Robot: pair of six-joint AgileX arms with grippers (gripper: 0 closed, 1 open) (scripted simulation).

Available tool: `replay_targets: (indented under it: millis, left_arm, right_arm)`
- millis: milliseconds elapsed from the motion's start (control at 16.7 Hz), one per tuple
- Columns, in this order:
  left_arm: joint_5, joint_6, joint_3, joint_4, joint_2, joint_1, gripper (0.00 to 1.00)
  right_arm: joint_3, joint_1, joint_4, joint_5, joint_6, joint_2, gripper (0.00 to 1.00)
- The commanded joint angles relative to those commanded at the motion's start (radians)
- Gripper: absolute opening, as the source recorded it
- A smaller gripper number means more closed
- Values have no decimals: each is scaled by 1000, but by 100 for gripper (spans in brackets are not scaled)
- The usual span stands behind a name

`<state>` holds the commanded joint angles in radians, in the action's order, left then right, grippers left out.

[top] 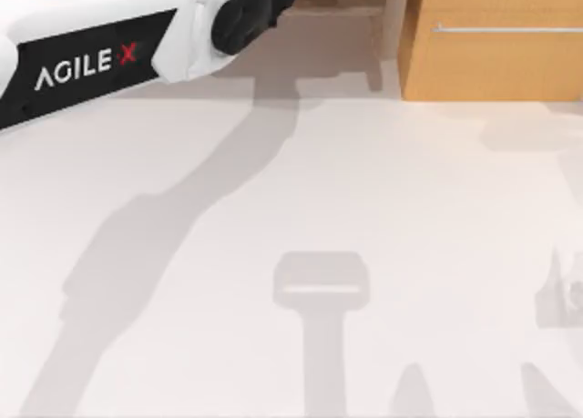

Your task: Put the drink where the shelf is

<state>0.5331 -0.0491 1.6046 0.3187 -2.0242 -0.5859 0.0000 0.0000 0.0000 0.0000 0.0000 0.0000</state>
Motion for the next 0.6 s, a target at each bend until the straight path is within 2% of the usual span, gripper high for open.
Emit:
replay_targets:
  millis: [360, 600]
  left_arm:
    - [1, 2, 4, 1, 1, -3, 0]
    - [-18, 3, 61, 20, -79, 18, 0]
  right_arm:
    - [0, 0, 0, 0, 0, 0, 100]
    - [0, 0, 0, 0, 0, 0, 100]
